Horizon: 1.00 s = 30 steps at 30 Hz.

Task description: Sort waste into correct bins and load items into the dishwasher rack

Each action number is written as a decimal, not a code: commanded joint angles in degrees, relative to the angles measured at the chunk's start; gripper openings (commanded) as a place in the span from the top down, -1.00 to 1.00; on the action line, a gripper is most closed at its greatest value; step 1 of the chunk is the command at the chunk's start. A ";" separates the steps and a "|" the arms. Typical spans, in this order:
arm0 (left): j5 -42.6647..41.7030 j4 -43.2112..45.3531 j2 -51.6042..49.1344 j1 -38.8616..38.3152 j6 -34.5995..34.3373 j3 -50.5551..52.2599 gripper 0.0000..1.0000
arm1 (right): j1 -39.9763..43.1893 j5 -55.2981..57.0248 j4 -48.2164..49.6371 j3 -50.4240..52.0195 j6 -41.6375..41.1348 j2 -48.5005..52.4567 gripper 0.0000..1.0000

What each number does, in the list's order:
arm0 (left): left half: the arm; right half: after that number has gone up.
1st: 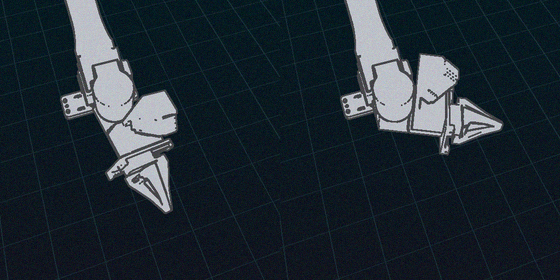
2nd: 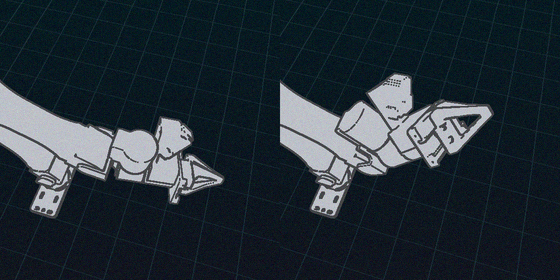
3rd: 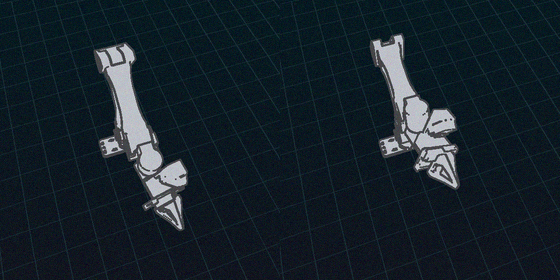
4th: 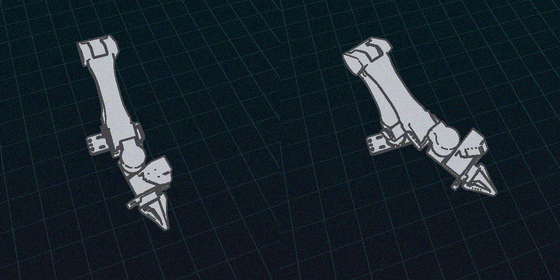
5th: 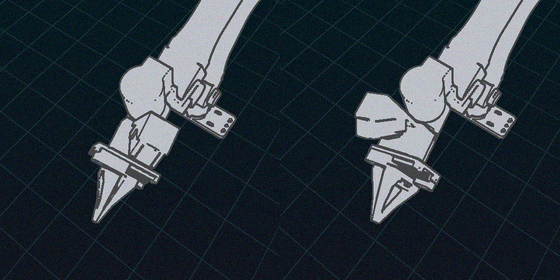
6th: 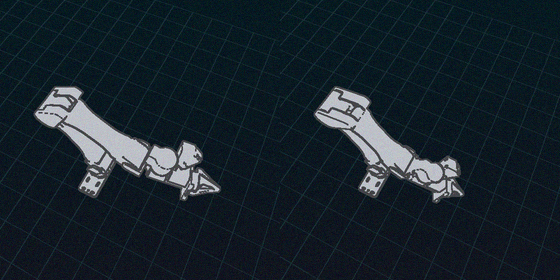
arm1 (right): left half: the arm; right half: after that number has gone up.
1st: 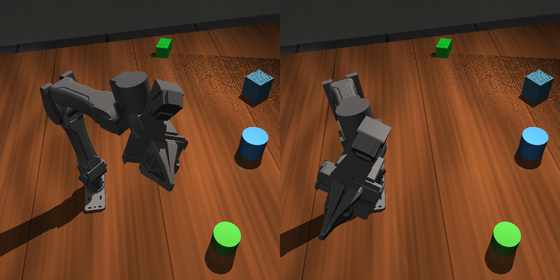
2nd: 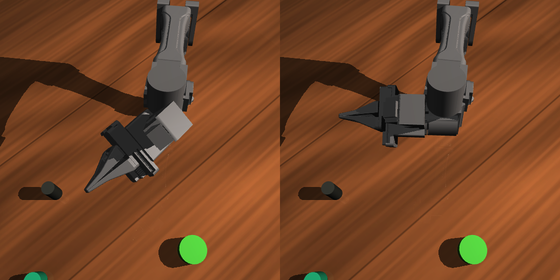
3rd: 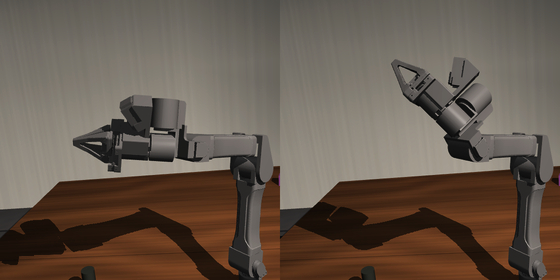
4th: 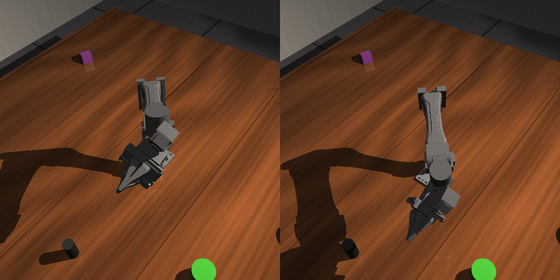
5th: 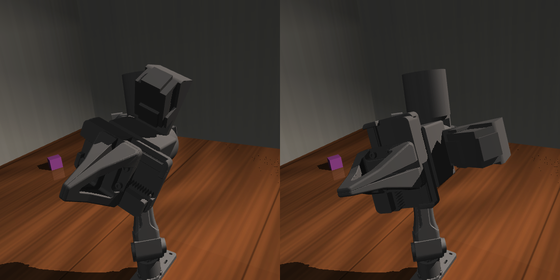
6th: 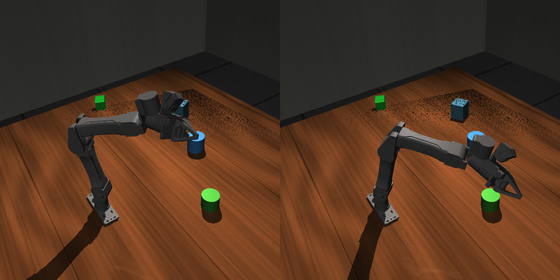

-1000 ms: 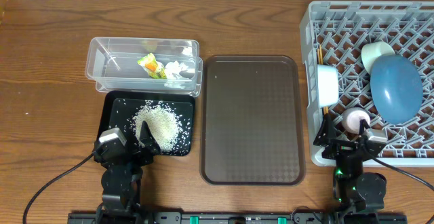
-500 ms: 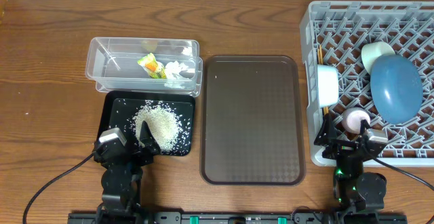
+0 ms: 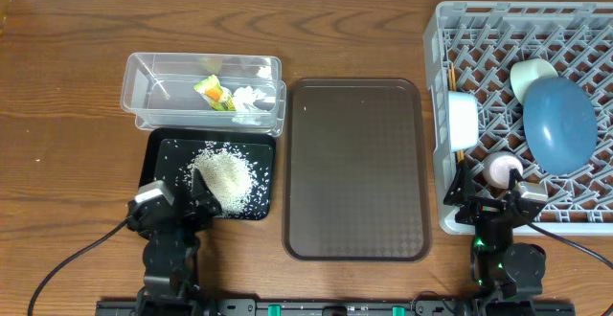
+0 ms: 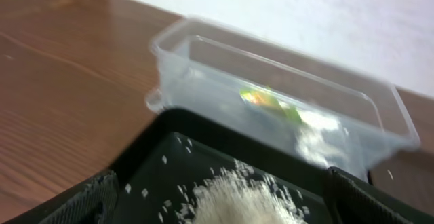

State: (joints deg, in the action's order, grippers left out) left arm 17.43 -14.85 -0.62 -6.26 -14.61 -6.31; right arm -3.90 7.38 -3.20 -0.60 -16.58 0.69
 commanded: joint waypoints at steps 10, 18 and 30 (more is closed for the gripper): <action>4.74 21.73 0.55 2.82 1.27 6.03 -0.93 | -0.66 0.57 -0.04 0.31 -0.55 -0.39 -0.99; 4.72 20.44 0.55 2.82 1.27 6.08 -0.93 | -0.68 0.57 -0.04 0.31 -0.57 -0.39 -0.98; 4.72 12.50 0.22 2.82 1.27 6.08 -0.93 | -0.66 0.55 -0.04 0.31 -0.55 -0.39 -0.99</action>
State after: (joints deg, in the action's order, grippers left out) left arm 21.39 -0.01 -0.54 -3.68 -13.65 -1.17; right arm -3.90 7.53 -3.22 -0.56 -16.58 0.67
